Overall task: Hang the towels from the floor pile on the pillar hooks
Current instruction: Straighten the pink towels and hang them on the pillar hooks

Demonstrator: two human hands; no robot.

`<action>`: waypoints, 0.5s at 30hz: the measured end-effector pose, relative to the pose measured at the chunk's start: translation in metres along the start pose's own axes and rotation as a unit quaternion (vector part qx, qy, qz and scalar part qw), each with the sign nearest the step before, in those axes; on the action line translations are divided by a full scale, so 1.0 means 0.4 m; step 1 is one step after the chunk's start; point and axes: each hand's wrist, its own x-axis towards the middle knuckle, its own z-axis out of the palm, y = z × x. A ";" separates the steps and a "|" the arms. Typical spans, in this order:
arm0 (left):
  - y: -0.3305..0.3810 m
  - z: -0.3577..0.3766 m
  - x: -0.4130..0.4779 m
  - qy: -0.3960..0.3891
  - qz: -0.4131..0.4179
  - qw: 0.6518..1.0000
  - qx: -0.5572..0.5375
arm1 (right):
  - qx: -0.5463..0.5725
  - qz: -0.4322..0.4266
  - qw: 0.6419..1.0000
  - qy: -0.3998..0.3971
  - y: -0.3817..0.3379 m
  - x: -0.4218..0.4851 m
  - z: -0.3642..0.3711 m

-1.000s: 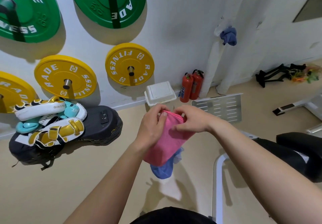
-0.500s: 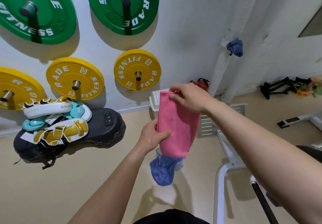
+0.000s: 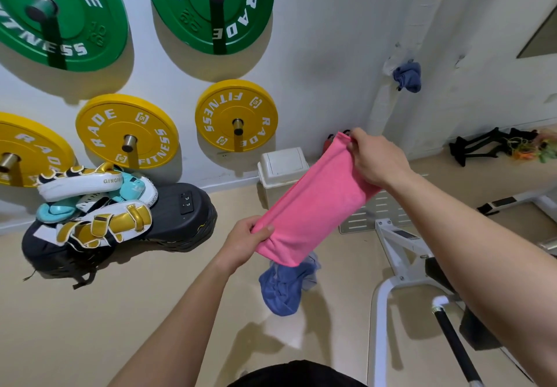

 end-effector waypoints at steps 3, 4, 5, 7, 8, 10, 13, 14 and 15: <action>-0.004 -0.004 0.004 0.017 0.002 1.000 0.011 | 0.000 0.016 1.000 0.003 0.011 -0.013 0.025; -0.005 -0.002 0.005 0.028 0.005 1.000 0.013 | 0.001 0.022 1.000 0.006 0.013 -0.016 0.031; -0.007 0.000 0.006 0.034 0.007 0.999 0.009 | -0.001 0.026 1.000 0.008 0.015 -0.018 0.035; -0.013 0.002 0.007 0.022 -0.001 0.999 -0.027 | -0.011 0.033 0.999 0.014 0.022 -0.021 0.039; -0.017 0.003 0.007 0.009 -0.006 0.999 -0.049 | -0.017 0.037 0.999 0.018 0.028 -0.022 0.039; -0.027 -0.001 0.009 -0.004 -0.016 0.998 -0.056 | -0.033 0.045 0.998 0.024 0.043 -0.022 0.038; -0.037 -0.016 0.014 0.040 -0.006 0.998 -0.042 | -0.059 0.048 0.997 0.016 0.059 -0.024 0.047; -0.041 -0.023 0.021 0.067 -0.005 0.996 -0.050 | -0.059 0.051 0.997 0.011 0.062 -0.025 0.054; -0.043 -0.028 0.028 0.098 -0.009 0.994 -0.056 | -0.053 0.057 0.997 0.006 0.063 -0.028 0.064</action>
